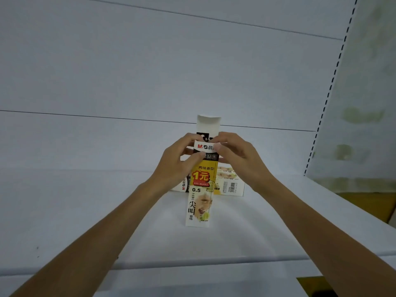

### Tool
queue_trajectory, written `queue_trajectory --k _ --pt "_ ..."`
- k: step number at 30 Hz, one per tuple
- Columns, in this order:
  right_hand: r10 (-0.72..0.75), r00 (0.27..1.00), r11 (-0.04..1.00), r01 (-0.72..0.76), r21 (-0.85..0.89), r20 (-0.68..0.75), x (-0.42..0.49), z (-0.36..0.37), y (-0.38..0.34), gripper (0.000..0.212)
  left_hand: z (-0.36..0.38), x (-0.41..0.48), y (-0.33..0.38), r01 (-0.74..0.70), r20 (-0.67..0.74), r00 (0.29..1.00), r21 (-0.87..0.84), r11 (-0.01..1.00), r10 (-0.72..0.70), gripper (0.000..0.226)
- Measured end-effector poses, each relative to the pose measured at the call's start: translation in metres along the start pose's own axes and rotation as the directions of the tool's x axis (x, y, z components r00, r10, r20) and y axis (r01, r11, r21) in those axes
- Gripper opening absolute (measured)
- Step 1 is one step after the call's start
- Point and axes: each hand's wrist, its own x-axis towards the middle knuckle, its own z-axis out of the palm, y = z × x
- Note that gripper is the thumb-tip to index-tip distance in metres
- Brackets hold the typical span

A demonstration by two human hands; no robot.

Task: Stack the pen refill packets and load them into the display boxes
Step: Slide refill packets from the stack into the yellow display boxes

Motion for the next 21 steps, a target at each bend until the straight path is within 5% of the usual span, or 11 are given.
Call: queue_trajectory --k 5,13,21 --pt "-0.066 0.998 0.998 0.066 -0.002 -0.003 0.010 0.001 0.005 0.015 0.004 -0.002 -0.007 0.106 -0.023 0.994 -0.083 0.991 -0.108 0.022" --pt "-0.041 0.999 0.978 0.043 0.203 -0.016 0.013 -0.003 0.002 0.025 0.003 -0.006 -0.003 0.137 -0.037 0.989 -0.093 0.986 -0.141 0.044" --pt "-0.040 0.998 0.994 0.045 0.095 -0.056 0.020 0.002 -0.002 0.019 0.001 -0.006 0.000 0.103 -0.020 0.994 -0.014 0.995 -0.103 0.049"
